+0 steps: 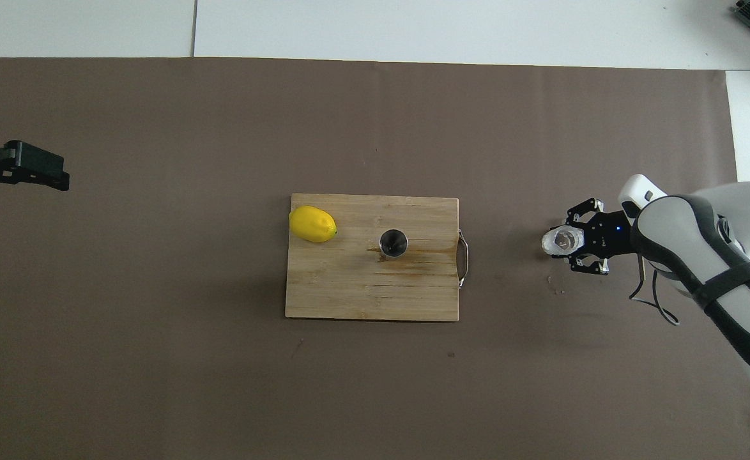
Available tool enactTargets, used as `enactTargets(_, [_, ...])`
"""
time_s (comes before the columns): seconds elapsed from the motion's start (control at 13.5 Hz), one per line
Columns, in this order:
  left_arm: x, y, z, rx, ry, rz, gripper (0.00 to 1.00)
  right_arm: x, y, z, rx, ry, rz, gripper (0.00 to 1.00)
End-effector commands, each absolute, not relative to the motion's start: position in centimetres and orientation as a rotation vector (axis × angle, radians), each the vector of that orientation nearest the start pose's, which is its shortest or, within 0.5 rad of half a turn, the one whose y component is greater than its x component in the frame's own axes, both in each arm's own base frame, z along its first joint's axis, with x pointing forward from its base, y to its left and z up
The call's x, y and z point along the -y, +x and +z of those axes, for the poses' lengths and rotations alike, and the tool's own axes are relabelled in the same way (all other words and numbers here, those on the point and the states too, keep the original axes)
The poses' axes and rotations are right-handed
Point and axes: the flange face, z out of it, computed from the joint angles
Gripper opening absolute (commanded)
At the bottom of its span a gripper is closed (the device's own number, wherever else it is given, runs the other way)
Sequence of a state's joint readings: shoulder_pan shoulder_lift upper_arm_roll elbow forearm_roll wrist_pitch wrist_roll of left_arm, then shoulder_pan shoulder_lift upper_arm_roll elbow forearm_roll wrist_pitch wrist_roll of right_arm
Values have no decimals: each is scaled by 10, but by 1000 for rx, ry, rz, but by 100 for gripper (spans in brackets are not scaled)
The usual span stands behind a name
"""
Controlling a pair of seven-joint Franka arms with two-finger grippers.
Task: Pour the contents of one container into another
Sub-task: 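Grasp the white cup with the right gripper while the left gripper withdraws, then lift the white cup with the right gripper over the metal cup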
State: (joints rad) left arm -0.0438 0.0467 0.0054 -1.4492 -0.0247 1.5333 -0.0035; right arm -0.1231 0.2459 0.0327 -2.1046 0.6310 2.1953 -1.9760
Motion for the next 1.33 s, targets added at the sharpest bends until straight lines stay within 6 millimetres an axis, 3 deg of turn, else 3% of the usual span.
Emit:
enactTargets(0.0, [19,553,662,-86,-3169,-73,100,10,568,324,1759,-2073,-528,10])
enactTargets(0.3, [22,536,655,-96,-3169,-75,100,-26,580,359,1689,-2123,-550,10])
enactTargets(0.59, [19,533,654,-238,-3161,-46,100,-65,585,390,1622,-2162,-549,10])
enactTargets(1.03, [19,536,652,-229,-3166,-46,100,-146,589,424,1645,-2244,-453,10])
enactTargets(1.26, [19,535,652,-236,-3166,-27,100,-199,582,440,1662,-2301,-413,10])
